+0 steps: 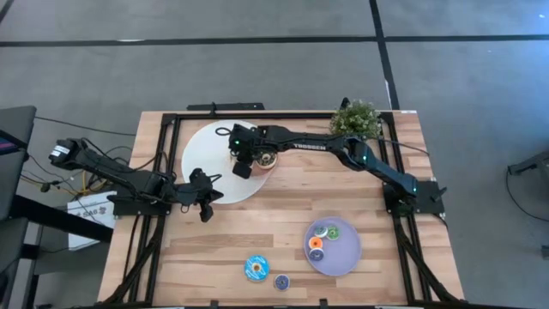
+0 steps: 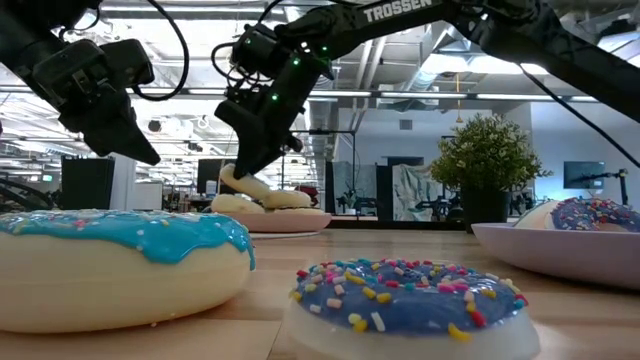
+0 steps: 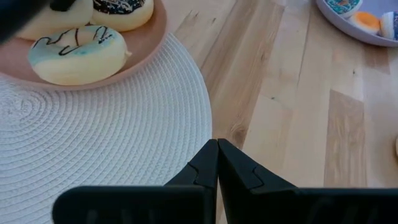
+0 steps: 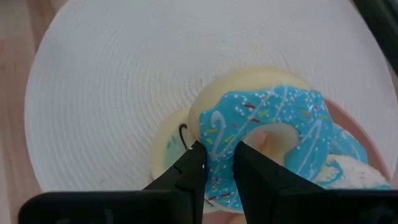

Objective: Pick & Place donuts
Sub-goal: Put the right large blue donut on the pink plate

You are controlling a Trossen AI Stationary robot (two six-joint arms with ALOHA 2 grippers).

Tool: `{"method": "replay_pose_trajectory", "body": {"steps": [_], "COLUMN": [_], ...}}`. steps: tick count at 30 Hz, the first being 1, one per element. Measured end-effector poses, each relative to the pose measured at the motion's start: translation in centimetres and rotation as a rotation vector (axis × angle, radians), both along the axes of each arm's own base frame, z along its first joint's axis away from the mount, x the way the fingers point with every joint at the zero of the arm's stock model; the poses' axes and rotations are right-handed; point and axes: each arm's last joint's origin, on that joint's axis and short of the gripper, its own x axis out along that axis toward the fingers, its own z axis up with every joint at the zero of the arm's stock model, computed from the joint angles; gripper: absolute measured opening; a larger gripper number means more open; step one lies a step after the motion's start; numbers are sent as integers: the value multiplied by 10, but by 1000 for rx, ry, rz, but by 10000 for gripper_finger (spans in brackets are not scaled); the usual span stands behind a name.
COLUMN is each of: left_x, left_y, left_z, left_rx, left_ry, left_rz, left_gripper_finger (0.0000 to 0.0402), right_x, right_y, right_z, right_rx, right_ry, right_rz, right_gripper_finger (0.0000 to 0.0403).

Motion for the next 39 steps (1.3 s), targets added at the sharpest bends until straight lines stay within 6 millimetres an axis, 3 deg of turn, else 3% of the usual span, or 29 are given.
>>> {"method": "replay_pose_trajectory", "body": {"steps": [7,25,39], "left_x": [0,0,-1], "left_y": [0,0,0], "left_z": [0,0,-1], "left_rx": [0,2,6], "left_ry": [0,2,12], "left_rz": [0,-3,-4], "left_gripper_finger": [2,1,1], "right_x": [0,0,-5], "right_y": [0,0,1], "right_z": [-4,-4,4], "right_rx": [12,-1,2], "right_ry": [5,8,36], "right_rz": [-17,-35,-31], "right_gripper_finger": [81,197,213]}}
